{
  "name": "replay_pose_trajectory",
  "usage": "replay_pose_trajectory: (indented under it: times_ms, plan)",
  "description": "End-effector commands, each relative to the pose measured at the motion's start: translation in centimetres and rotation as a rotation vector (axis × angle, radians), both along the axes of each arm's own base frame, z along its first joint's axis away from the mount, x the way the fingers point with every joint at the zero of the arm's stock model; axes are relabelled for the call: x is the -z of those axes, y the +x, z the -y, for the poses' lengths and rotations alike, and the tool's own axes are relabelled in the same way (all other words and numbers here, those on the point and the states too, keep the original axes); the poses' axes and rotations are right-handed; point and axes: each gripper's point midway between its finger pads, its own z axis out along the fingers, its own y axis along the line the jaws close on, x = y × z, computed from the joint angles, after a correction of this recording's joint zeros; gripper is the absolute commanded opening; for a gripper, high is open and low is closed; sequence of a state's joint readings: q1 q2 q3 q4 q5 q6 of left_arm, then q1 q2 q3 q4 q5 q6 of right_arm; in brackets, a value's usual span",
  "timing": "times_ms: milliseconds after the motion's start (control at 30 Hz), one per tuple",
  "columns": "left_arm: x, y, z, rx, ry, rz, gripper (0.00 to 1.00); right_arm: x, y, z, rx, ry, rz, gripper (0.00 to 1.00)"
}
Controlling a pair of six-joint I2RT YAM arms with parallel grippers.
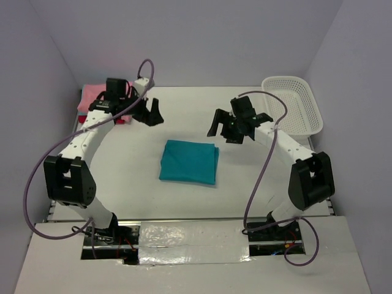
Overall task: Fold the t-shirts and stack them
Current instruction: Put the neatly folded tshirt into the corner of the board with the left arm
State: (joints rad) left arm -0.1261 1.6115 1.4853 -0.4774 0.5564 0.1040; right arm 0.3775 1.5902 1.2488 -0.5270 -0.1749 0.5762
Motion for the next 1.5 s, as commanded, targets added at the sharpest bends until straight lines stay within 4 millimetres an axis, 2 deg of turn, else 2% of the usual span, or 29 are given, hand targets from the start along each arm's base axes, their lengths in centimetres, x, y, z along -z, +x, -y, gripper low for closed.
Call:
replay_pose_trajectory:
  times_ms: [0, 100, 200, 367, 533, 667, 700, 767, 867, 933, 1033, 1100, 1133, 1167, 1233, 1300, 1367, 1400, 1467]
  plan:
    - [11.5, -7.5, 0.8, 0.035, 0.024, -0.466, 0.99, 4.3, -3.9, 0.6, 0.012, -0.066, -0.152, 1.0]
    - [14.8, -9.6, 1.0, 0.021, 0.044, -0.562, 0.99, 5.9, -4.8, -0.7, 0.008, -0.031, -0.172, 1.0]
    - [16.4, -10.1, 1.5, 0.009, 0.0, -0.607, 0.99, 7.7, -5.6, -1.1, 0.015, -0.028, -0.218, 1.0]
    - [17.5, -10.5, 2.5, -0.025, -0.069, -0.672, 0.99, 10.0, -6.9, -2.4, -0.015, -0.01, -0.268, 0.99]
    - [20.9, -12.3, 2.7, -0.073, -0.094, -0.812, 0.99, 12.4, -8.1, -3.6, -0.028, -0.015, -0.326, 0.97]
    - [24.3, -13.8, 2.9, -0.102, -0.094, -0.938, 0.97, 13.2, -8.4, -4.2, -0.023, 0.014, -0.348, 0.94]
    - [25.7, -14.8, 2.9, -0.12, -0.097, -1.004, 0.97, 13.3, -8.5, -4.5, -0.028, 0.023, -0.353, 0.94]
    - [26.0, -15.1, 3.8, -0.097, -0.162, -1.056, 0.95, 13.6, -8.6, -4.9, -0.033, 0.039, -0.364, 0.92]
    - [27.7, -15.8, 4.6, -0.081, -0.209, -1.167, 0.89, 14.0, -9.1, -5.7, -0.041, 0.058, -0.38, 0.9]
    - [27.8, -15.9, 5.0, -0.064, -0.252, -1.178, 0.84, 14.1, -9.4, -6.0, -0.044, 0.076, -0.384, 0.89]
    - [27.3, -15.9, 5.5, -0.058, -0.299, -1.15, 0.68, 14.0, -9.5, -6.3, -0.04, 0.108, -0.379, 0.88]
    - [26.5, -14.7, 5.6, -0.058, -0.308, -1.083, 0.42, 14.1, -9.6, -6.3, -0.035, 0.114, -0.381, 0.88]
    - [26.3, -14.2, 5.6, -0.071, -0.308, -1.065, 0.16, 14.1, -9.7, -6.4, -0.036, 0.118, -0.383, 0.88]
    - [25.6, -13.3, 5.7, -0.069, -0.314, -1.023, 0.07, 14.0, -9.8, -6.4, -0.038, 0.12, -0.384, 0.88]
    - [24.5, -11.6, 5.1, -0.073, -0.284, -0.929, 0.0, 13.7, -9.7, -6.2, -0.042, 0.112, -0.374, 0.88]
    - [23.6, -10.5, 4.1, -0.082, -0.224, -0.854, 0.0, 12.8, -9.5, -5.7, -0.054, 0.09, -0.352, 0.89]
    - [22.3, -8.5, 2.2, -0.1, -0.111, -0.729, 0.0, 11.8, -9.1, -5.0, -0.052, 0.072, -0.329, 0.9]
    - [21.7, -7.8, 1.4, -0.109, -0.069, -0.686, 0.0, 10.7, -8.8, -4.7, -0.051, 0.074, -0.303, 0.91]
    - [19.7, -4.8, -0.7, -0.15, 0.041, -0.553, 0.0, 9.8, -8.4, -3.5, -0.041, 0.042, -0.283, 0.94]
